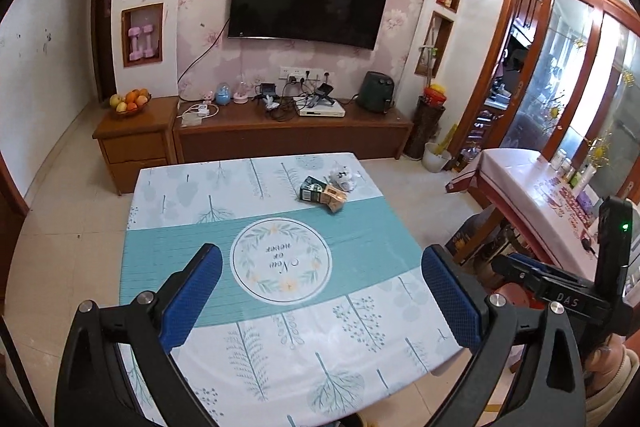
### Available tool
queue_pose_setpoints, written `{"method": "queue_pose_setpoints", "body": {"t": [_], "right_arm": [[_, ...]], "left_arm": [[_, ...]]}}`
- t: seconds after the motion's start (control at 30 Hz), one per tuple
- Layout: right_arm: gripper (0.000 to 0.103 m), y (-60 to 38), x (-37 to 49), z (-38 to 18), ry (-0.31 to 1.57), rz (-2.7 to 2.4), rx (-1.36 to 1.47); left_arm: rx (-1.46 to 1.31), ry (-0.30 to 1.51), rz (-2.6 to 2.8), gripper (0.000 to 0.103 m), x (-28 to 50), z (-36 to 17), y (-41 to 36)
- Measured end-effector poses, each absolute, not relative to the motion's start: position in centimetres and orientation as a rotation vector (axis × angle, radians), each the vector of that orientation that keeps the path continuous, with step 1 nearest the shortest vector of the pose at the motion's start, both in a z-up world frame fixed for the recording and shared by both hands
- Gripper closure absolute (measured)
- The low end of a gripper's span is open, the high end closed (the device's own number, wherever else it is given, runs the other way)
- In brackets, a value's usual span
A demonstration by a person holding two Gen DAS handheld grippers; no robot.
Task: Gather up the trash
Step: 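Raise both tools back over the table toward the carton and bag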
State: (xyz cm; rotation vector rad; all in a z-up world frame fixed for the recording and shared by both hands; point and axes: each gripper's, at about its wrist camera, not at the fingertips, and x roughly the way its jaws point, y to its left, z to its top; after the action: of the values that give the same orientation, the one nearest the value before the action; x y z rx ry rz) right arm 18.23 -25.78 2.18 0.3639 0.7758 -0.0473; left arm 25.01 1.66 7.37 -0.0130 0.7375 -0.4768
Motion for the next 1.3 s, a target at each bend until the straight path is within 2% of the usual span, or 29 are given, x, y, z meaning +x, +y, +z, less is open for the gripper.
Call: {"method": "queue_pose_setpoints", "body": {"t": [0.3, 0.6, 0.8, 0.93, 1.3], "right_arm": [[0.042, -29.8, 26.3, 0.9, 0.839, 0.055, 0.310], [0.042, -36.3, 36.1, 0.5, 0.905, 0.179, 0.246], [0.043, -39.4, 42.3, -1.9, 0.940, 0.217, 0.217], [0.052, -41.1, 46.0, -4.3, 0.981, 0.219, 0.257], [0.053, -44.5, 50.9, -8.9, 1.039, 0.242, 0.365]], "left_arm": [[-0.010, 0.758, -0.344, 0.003, 29.6, 5.9, -2.3], [-0.008, 0.827, -0.252, 0.003, 37.4, 4.5, -10.4], [-0.092, 0.953, -0.219, 0.001, 44.3, 0.3, -14.8], [-0.166, 1.044, -0.195, 0.001, 48.3, -3.4, -16.7], [-0.331, 1.246, -0.079, 0.001, 56.7, -13.8, -20.7]]}}
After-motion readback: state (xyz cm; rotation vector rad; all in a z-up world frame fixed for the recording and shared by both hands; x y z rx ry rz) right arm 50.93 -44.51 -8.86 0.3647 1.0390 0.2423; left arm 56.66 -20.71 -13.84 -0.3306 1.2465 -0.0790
